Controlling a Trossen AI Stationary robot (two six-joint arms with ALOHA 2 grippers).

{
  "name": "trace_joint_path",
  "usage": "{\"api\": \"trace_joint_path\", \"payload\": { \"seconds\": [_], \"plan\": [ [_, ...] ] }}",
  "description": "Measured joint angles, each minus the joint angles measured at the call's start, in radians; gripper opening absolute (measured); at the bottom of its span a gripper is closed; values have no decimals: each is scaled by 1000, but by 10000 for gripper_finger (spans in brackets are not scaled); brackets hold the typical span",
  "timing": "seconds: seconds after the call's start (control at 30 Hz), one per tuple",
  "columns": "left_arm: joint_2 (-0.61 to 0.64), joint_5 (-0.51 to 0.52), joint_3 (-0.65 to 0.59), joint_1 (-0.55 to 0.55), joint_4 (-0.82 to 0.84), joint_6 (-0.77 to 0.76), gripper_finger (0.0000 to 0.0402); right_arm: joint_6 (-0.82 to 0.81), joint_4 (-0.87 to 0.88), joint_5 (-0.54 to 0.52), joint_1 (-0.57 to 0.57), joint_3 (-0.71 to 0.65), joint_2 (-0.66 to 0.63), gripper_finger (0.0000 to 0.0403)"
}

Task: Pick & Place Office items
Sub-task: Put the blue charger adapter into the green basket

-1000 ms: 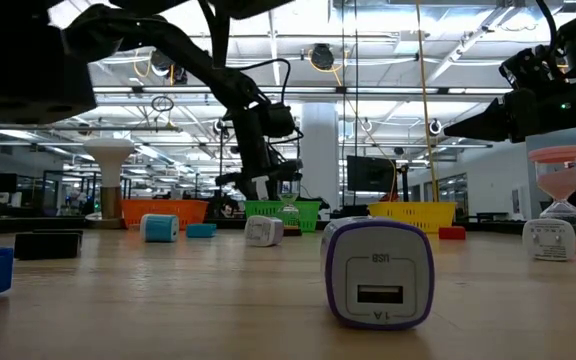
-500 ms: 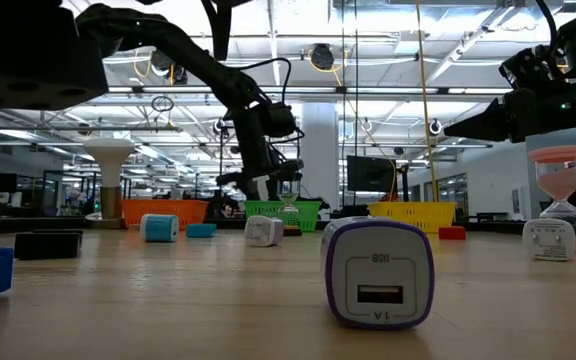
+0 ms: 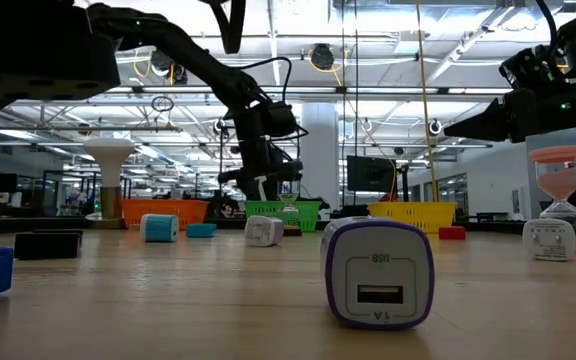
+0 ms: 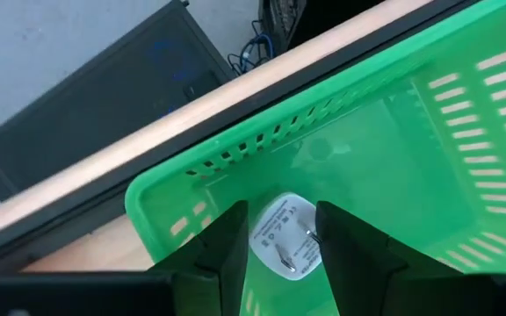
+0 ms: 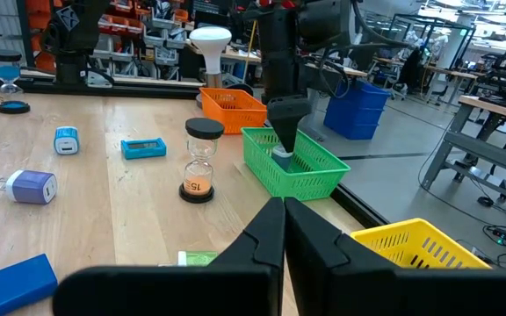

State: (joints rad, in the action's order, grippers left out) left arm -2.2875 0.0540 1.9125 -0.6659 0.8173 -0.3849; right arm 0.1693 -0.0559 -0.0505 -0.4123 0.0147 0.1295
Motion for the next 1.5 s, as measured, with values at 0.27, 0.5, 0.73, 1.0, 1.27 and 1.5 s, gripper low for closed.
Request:
{"api": "trace_joint_path", "payload": {
  "seconds": [0.27, 0.5, 0.73, 1.0, 1.27, 1.5],
  "plan": [
    [29, 40, 3, 0, 12, 99, 133, 0, 0, 0, 0, 0, 0, 0],
    [90, 3, 6, 5, 75, 199, 133, 0, 0, 0, 0, 0, 0, 0],
    [71, -90, 6, 30, 85, 257, 84, 0, 0, 0, 0, 0, 0, 0],
    [66, -108, 5, 12, 37, 230, 4, 0, 0, 0, 0, 0, 0, 0],
    [14, -97, 4, 15, -14, 216, 3, 0, 0, 0, 0, 0, 0, 0],
    [14, -53, 4, 9, -3, 221, 3, 0, 0, 0, 0, 0, 0, 0]
  ]
}}
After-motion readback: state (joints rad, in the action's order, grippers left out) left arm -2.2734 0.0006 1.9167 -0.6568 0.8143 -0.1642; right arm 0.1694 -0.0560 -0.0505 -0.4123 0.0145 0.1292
